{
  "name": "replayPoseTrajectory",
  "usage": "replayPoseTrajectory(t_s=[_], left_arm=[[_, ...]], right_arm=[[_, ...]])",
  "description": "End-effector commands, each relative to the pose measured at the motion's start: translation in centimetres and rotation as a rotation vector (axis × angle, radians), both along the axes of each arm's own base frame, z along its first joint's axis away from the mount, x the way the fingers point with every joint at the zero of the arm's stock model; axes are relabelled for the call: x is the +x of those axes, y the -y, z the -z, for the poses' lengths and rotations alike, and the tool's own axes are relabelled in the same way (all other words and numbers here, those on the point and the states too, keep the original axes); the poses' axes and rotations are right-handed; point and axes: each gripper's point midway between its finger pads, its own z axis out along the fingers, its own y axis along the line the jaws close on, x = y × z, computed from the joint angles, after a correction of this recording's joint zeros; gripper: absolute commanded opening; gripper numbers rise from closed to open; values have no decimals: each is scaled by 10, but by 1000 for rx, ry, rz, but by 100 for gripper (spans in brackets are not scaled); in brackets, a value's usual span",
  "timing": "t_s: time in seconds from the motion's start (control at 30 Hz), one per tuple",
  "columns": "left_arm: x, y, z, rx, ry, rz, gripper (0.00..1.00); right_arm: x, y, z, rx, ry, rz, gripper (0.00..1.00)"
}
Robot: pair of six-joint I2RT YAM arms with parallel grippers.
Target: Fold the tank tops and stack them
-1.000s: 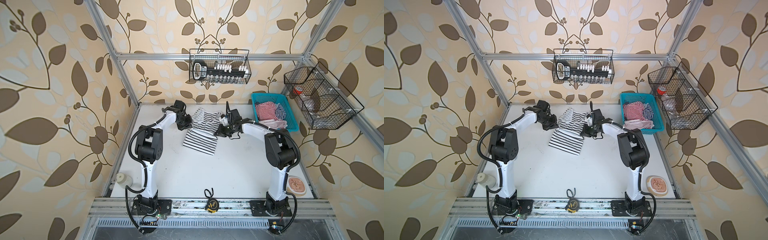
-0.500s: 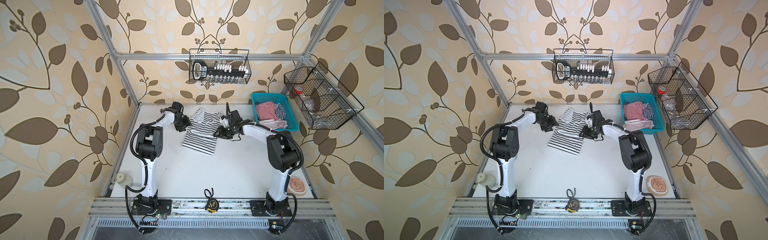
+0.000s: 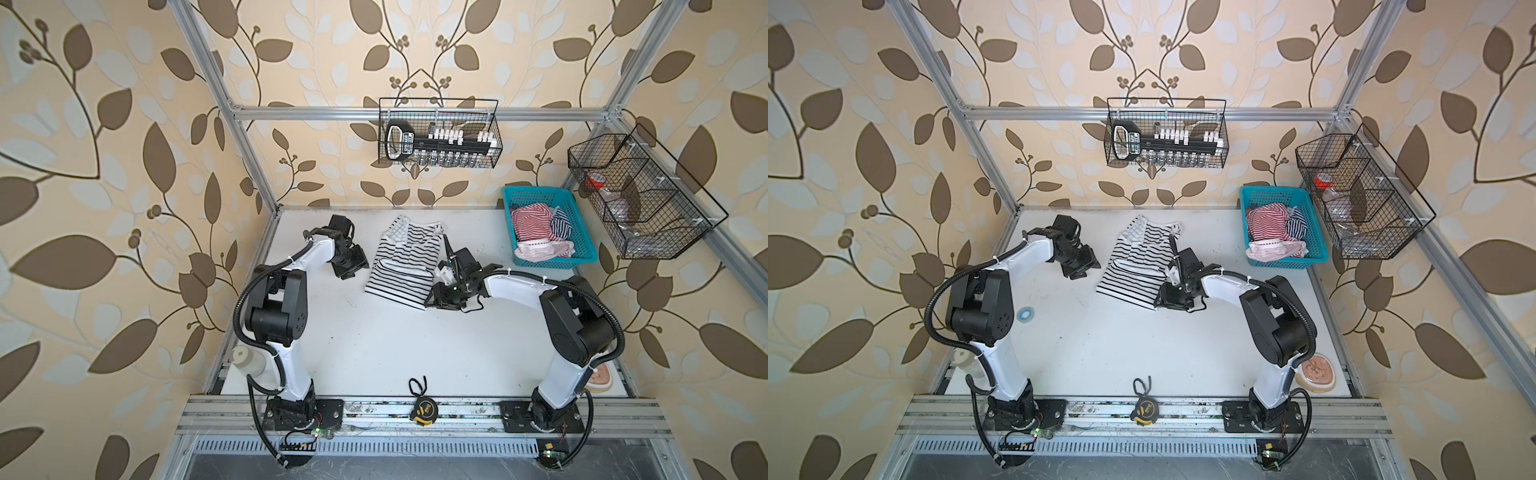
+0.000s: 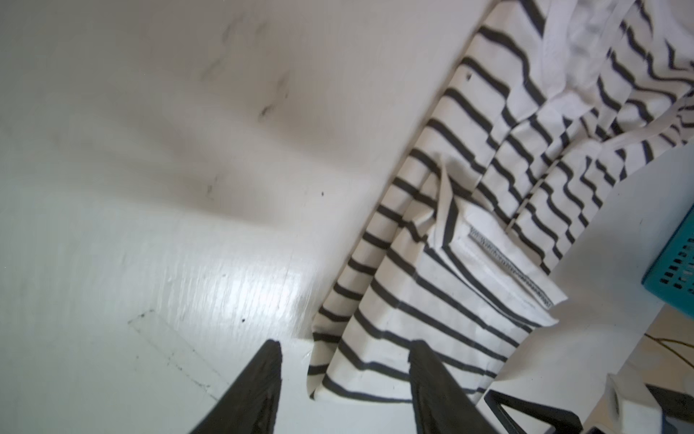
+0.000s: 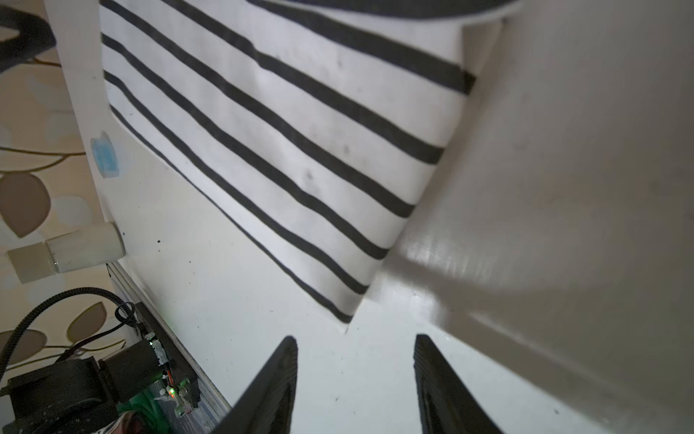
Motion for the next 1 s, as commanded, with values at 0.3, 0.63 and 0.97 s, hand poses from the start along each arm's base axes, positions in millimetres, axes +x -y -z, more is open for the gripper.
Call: replayPoseTrajectory(t_s=[0.3, 0.63, 0.97], left_arm=[[-3, 35, 8, -150, 23, 58, 58], [-17, 41, 15, -139, -18, 88, 52], [-28, 50, 21, -142, -44, 113, 44]], right_arm=[[9, -22, 5, 129, -7, 50, 52], [0, -25, 14, 128, -37, 45, 42], [1, -26, 15, 124, -33, 44, 26]])
